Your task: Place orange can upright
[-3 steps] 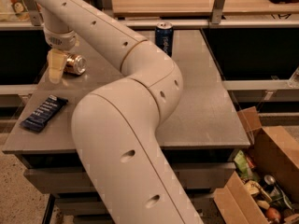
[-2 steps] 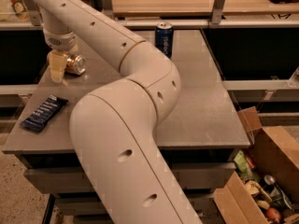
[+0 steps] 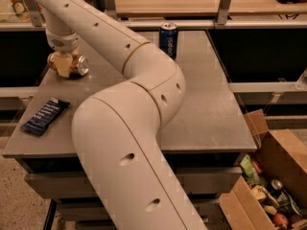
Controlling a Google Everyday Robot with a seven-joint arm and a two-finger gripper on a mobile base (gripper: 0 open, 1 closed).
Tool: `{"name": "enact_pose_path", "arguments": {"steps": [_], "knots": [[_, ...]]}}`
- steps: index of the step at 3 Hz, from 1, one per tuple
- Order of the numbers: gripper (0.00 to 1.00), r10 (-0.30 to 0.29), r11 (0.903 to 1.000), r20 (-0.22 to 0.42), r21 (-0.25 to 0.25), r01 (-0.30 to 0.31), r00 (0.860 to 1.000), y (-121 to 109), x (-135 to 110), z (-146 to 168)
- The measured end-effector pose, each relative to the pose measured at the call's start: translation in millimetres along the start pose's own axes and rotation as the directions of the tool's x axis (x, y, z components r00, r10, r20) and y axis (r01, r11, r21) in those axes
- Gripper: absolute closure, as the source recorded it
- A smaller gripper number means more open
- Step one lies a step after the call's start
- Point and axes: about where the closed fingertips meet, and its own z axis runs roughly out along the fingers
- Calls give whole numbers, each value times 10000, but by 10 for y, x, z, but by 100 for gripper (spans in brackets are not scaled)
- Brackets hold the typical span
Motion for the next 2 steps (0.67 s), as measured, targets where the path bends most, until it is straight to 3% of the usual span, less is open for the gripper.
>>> {"name": "enact_pose_path", "arguments": {"steps": [1,2], "knots": [[87,73,10000,33,-2,-73,10000,-13,36,-13],[100,152,9999,140,3,-152,9998,-31,73,-38]]}}
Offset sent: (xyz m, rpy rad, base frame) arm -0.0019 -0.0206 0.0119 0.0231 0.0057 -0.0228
